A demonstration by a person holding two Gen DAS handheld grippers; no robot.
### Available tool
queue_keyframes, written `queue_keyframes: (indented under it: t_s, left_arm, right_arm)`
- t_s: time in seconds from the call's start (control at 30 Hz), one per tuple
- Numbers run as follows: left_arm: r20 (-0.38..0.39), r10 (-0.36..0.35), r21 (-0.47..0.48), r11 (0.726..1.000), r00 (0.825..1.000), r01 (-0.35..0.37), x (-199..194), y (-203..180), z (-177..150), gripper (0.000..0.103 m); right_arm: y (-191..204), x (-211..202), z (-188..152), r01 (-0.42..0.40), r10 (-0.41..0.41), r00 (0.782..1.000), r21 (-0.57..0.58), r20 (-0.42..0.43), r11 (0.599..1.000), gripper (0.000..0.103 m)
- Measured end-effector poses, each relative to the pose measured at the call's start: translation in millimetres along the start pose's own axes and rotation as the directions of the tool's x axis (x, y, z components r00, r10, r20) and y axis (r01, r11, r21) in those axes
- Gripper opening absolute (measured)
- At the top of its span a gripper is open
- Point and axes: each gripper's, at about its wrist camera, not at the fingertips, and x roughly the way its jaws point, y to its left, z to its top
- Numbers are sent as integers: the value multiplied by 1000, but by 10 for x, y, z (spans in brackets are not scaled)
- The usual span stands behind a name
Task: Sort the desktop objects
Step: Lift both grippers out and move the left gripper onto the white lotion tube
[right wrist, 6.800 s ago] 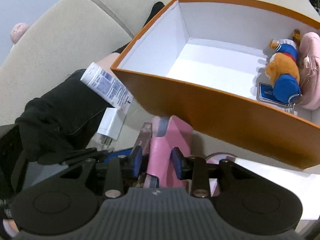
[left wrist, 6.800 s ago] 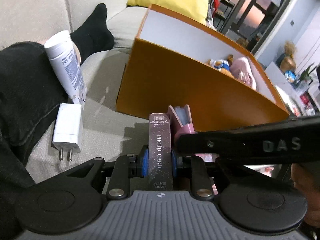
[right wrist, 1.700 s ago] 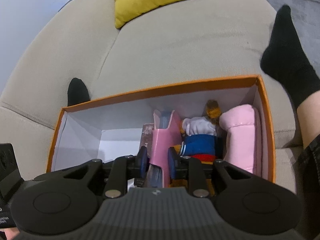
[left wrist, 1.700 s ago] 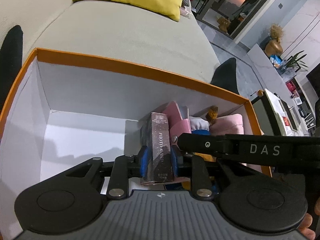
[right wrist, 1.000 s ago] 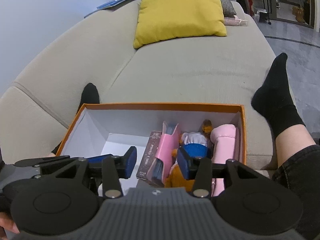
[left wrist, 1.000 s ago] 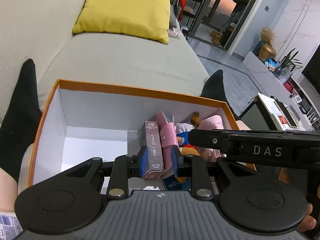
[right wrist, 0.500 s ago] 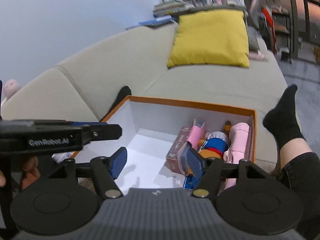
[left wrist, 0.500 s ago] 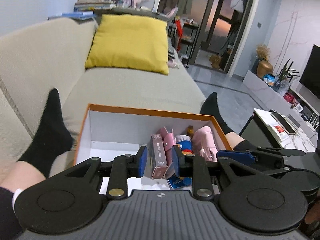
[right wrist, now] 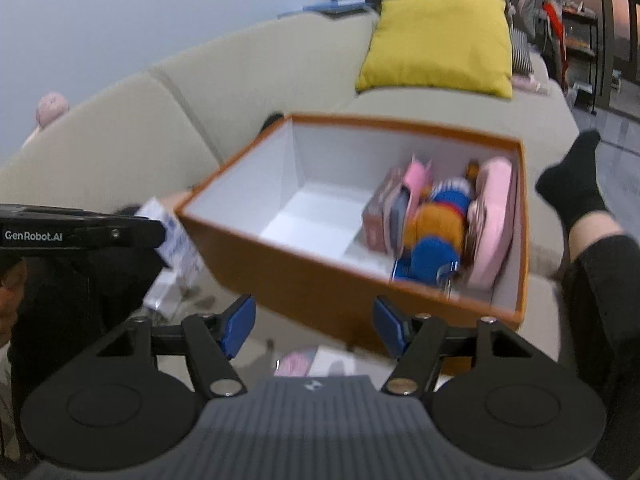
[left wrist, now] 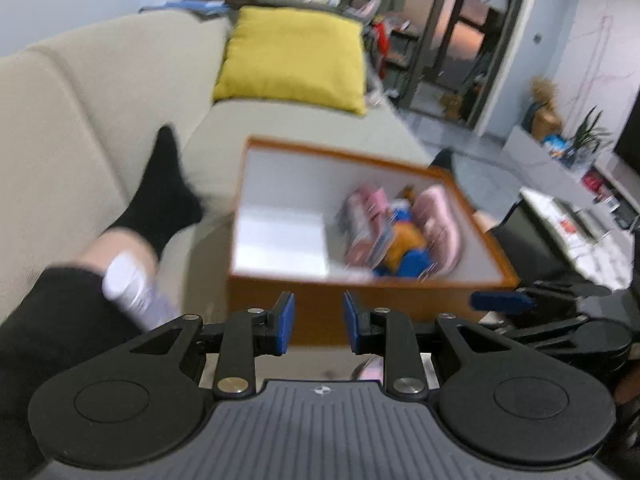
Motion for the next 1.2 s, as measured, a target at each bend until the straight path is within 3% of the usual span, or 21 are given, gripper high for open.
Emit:
queue_keyframes:
  t_s: [0.17,0.3,0.4,0.5,0.73,0.87,1.07,1.2]
  left_arm:
    - [-70,117,14,993,991,-116,78,138,-270,30]
    - [-79,265,9,964,961,-265,149,273,-333,30]
    - [-85,295,1,955,952,-296,182,346,-336,35]
    - [-111,307,-6,951,945,-310,242,368,-349,48]
    - [-163,363,19,931,917,-365,487,368,-372,48]
    - [-87,384,-4,923,919,-386,448,370,-319,48]
    - [-9,464,-102,881,886,-462,348,509,-240,51]
    - [9,461,-150,878,888,-454,389,577,-177,53]
  right_arm:
    - [94,115,-190,-38,37,996,-20,-78,999,62]
    - [181,273,-230,-57,53,992,-33,-118,998,62]
    - [241,359,-240,-79,73,987,-36,-144,996,62]
    - [297,445,-238,-102,94,983,-47,-158,994,62]
    - [280,546,-171,-110,100,980,-53,-172,992,62]
    - [230,569,-164,-117,107,978,-43,-179,992,61]
    - [263,622,-140,-127,114,976,-61,-185,990,61]
    - [257,637,-132,-138,123,973,-64,-193,988,61]
